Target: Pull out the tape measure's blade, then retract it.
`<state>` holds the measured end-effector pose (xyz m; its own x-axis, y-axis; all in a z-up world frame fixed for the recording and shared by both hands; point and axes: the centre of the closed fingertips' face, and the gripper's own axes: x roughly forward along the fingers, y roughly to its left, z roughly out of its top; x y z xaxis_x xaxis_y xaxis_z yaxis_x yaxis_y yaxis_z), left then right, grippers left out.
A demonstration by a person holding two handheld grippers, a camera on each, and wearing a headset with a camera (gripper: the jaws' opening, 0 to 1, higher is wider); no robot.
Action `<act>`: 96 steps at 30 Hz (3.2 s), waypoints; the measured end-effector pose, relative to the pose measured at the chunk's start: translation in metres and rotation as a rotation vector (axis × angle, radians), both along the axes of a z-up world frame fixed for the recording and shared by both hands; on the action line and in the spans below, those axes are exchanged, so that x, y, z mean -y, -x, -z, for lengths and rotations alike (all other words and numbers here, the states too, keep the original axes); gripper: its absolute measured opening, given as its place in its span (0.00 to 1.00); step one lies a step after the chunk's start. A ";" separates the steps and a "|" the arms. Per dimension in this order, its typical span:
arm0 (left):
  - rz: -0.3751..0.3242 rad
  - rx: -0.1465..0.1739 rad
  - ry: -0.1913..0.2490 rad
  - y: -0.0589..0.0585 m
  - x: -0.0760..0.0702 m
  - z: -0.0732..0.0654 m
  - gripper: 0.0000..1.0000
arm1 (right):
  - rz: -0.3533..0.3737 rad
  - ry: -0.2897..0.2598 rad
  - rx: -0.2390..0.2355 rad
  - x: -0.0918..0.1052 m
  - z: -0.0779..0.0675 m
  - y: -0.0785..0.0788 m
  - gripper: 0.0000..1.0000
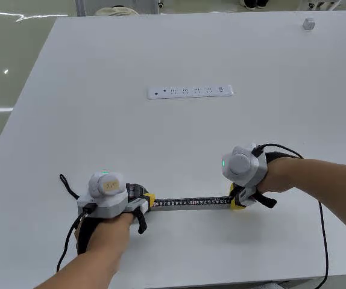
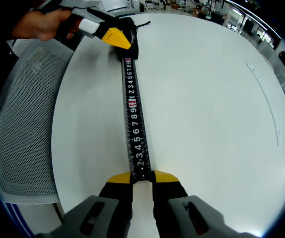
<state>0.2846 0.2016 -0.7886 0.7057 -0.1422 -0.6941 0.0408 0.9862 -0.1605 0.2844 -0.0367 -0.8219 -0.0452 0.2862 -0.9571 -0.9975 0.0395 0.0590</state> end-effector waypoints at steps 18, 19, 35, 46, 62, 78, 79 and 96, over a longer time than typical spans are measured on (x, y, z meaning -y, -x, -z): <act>0.003 0.009 0.000 0.000 0.000 0.000 0.61 | 0.008 -0.013 0.000 -0.007 0.000 0.000 0.14; 0.003 0.008 0.001 0.000 0.000 0.000 0.61 | 0.008 -0.013 0.000 -0.007 0.000 0.001 0.14; 0.003 0.008 0.005 0.000 0.000 0.000 0.61 | -0.006 -0.027 0.011 -0.013 0.001 0.001 0.14; 0.005 0.005 0.007 -0.001 0.000 0.001 0.61 | -0.012 -0.031 0.007 -0.018 0.000 0.002 0.14; 0.005 0.005 0.009 0.000 0.000 0.000 0.61 | -0.010 -0.039 0.006 -0.021 -0.001 0.003 0.14; 0.008 0.004 0.011 0.000 0.000 0.000 0.61 | -0.012 -0.049 0.006 -0.027 -0.001 0.004 0.14; 0.008 0.004 0.011 0.000 0.000 0.001 0.61 | -0.012 -0.051 0.006 -0.028 -0.001 0.004 0.14; 0.009 0.005 0.011 0.000 0.001 0.001 0.61 | -0.015 -0.061 0.007 -0.033 -0.001 0.005 0.14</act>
